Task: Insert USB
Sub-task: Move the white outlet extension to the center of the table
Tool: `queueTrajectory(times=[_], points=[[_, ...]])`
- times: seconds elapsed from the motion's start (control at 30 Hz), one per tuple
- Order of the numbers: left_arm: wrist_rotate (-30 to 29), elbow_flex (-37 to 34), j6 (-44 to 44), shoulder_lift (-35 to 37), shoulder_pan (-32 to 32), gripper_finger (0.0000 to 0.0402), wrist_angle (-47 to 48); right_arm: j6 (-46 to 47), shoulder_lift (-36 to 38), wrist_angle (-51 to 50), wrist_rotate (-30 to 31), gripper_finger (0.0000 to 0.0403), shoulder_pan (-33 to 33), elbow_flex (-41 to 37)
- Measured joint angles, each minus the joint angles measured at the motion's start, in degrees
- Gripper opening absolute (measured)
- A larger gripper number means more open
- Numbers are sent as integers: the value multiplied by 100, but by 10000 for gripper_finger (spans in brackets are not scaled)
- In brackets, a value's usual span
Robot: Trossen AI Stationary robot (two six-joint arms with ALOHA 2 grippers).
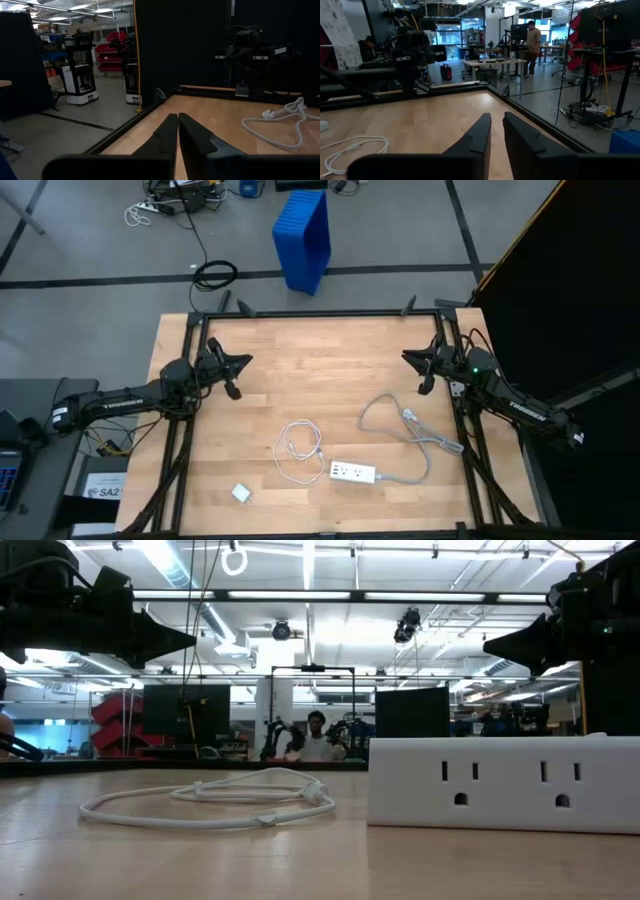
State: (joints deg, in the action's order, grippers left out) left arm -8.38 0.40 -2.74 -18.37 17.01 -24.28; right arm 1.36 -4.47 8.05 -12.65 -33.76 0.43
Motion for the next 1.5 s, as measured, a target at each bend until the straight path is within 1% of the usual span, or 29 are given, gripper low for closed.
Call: queueTrajectory(times=[0.2, 0.37, 0.53, 0.67, 0.73, 0.83, 0.97, 1.17, 1.27, 1.37, 1.5], points=[[0, -2, 0, -1, 1, 0, 0, -1, 0, 0, 0, 25, 0, 1], [0, -1, 0, 1, -2, 0, 1, 0, 0, 10, -2, 32, -2, 2], [0, 0, 2, -1, -2, 0, -2, 186, 0, 342, -1, 37, -2, 2], [0, -1, 1, 1, -2, 0, -1, 472, -2, 914, 42, 38, -2, 8], [0, -1, -1, 2, 0, 0, 0, 477, -21, 986, -213, 36, -1, 104], [0, 0, -1, -1, 1, 0, -2, 399, -249, 995, -875, 33, 68, 463], [0, 0, 0, 1, -1, 0, -15, 331, -1010, 878, -1079, 32, 430, 952], [0, -2, 1, 2, -2, 0, -22, 138, -2698, 451, -1023, 36, 1304, 1702], [0, -2, -1, -1, -2, 0, -26, -63, -3438, -1, -676, 35, 1701, 2073], [0, -1, -1, 1, -2, 0, -30, -364, -3960, -448, -194, 33, 2126, 2523], [0, -2, -1, 1, -2, 0, -32, -614, -4367, -1362, 746, 30, 2818, 3254]])
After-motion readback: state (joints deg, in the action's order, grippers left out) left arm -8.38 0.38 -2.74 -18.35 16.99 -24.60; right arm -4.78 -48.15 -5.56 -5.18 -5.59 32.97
